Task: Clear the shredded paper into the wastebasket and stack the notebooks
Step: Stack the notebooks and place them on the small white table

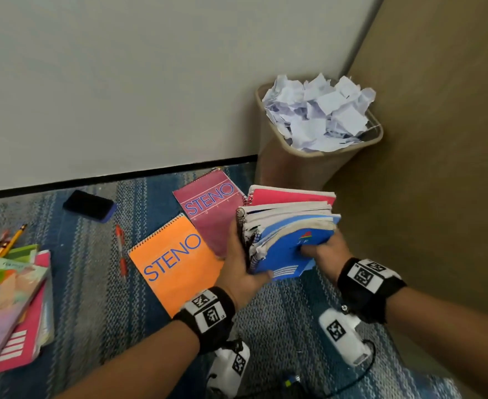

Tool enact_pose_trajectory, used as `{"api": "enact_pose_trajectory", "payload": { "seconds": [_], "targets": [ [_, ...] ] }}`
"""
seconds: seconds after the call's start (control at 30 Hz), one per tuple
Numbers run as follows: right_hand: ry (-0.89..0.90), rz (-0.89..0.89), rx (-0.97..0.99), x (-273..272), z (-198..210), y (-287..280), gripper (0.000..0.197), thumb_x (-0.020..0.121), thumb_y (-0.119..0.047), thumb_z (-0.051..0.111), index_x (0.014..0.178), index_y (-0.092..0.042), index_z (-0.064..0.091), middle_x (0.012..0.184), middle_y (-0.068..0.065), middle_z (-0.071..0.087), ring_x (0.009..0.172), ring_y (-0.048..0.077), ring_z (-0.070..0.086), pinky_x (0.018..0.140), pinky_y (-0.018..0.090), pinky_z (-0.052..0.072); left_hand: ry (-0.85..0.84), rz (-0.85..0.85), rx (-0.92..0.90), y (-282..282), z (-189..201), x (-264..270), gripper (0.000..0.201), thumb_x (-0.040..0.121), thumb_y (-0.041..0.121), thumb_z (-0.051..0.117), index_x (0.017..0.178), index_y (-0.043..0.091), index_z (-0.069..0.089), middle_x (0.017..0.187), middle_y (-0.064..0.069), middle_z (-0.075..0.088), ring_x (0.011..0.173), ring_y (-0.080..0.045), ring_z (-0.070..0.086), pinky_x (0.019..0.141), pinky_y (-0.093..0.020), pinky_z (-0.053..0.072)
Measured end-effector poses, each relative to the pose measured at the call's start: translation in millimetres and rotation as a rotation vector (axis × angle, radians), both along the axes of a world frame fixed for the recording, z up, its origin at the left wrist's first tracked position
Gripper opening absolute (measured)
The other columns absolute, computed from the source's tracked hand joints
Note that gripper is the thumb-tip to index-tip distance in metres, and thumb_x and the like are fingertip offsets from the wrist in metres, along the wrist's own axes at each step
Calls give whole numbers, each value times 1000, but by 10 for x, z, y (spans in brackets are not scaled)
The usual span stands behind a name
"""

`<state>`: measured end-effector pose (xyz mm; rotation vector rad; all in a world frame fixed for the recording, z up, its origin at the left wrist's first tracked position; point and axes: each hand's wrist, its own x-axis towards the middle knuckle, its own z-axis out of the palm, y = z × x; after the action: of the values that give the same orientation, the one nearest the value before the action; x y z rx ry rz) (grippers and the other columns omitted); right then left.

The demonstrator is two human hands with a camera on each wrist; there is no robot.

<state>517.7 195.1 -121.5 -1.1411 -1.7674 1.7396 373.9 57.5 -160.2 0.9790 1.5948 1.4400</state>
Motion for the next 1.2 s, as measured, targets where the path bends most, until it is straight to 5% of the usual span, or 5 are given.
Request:
{"api": "enact_pose_trajectory", "payload": {
  "seconds": [0.23, 0.47, 0.57, 0.8, 1.2],
  "targets": [
    [-110, 90, -71, 235, -176, -102, 36, 77, 23, 62, 88, -12, 63, 81, -15, 68, 67, -16, 61, 74, 21, 48, 162, -21, -81, 13, -139, -40, 108, 68, 11, 69, 139, 59, 4, 142, 1, 42, 133, -14, 42, 109, -39, 38],
    [13, 116, -247, 43, -81, 128, 71, 52, -2, 89, 116, -8, 59, 106, 9, 74, 96, 29, 71, 81, 48, 58, -285, 106, -425, 263, -60, -182, 90, 26, 34, 82, 108, 21, 46, 114, -13, 60, 105, -38, 61, 78, -52, 55],
    [13, 149, -363, 57, -55, 117, 59, 69, 4, 77, 124, -5, 57, 114, 18, 69, 100, 38, 68, 80, 50, 57, -479, -50, -374, 166, 171, -250, 46, 84, 40, 69, 123, 16, 58, 113, 5, 68, 101, -14, 68, 78, -27, 56],
    [-126, 62, -432, 303, -366, 251, 103, 28, -30, 99, 121, -5, 61, 114, 19, 69, 97, 38, 69, 70, 42, 59, 458, 340, -714, 331, -229, -1203, 42, 83, 30, 53, 120, 11, 55, 122, -16, 53, 115, -37, 51, 94, -41, 43],
    [-222, 93, -488, 217, -413, 331, 38, 84, -2, 69, 121, -10, 62, 108, 11, 73, 93, 31, 72, 65, 33, 60, 314, 345, -877, 974, -183, -1942, 61, 86, 22, 58, 138, 5, 32, 123, -20, 55, 108, -37, 58, 90, -44, 51]
  ]
}}
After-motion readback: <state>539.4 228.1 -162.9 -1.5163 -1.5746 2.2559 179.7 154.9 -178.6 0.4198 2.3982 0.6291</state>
